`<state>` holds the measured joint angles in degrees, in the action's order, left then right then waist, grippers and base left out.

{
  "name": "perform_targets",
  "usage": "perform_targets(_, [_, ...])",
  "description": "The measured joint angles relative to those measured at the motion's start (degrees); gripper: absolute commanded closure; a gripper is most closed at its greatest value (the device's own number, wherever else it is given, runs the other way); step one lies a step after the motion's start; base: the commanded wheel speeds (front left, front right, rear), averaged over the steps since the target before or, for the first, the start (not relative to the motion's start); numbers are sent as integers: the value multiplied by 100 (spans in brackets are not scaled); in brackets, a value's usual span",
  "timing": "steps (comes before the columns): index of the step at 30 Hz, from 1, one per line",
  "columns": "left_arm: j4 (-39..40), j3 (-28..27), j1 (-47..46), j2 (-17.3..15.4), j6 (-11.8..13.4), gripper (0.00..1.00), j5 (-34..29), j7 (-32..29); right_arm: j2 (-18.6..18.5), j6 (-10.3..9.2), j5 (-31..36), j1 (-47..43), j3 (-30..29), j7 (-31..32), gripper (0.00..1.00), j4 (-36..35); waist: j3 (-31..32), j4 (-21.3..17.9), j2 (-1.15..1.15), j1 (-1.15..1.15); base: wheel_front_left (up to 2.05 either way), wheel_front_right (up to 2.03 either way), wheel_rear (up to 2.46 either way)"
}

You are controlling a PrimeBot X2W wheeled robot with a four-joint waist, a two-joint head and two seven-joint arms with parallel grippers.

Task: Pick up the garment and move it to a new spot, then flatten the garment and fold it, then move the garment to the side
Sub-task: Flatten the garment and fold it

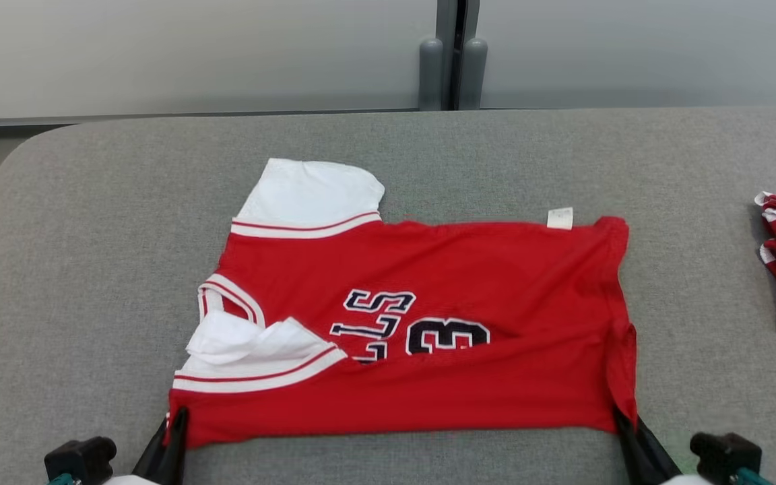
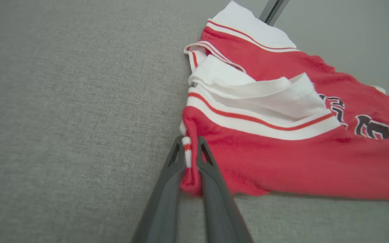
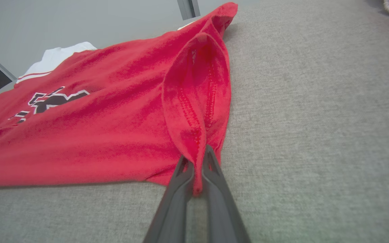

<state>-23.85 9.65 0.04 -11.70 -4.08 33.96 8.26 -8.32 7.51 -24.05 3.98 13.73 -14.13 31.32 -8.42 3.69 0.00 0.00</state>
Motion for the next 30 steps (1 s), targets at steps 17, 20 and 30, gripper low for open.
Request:
perform_targets(17, [1779,-78,1368,-182,856,0,-151,-345,-100,1,178,-1368,-487,555,0,-1371,542,-66,0,0,0,0,0])
perform_targets(20, [2026,-108,1319,-169,1024,0,-389,-5,-130,0,432,-1369,-653,531,0,-1970,645,-126,0,0,0,0,0])
perform_targets(30, [2910,-23,877,-347,1324,0,-962,97,-92,0,1058,-1209,-1031,926,0,-3739,908,-255,0,0,0,0,0])
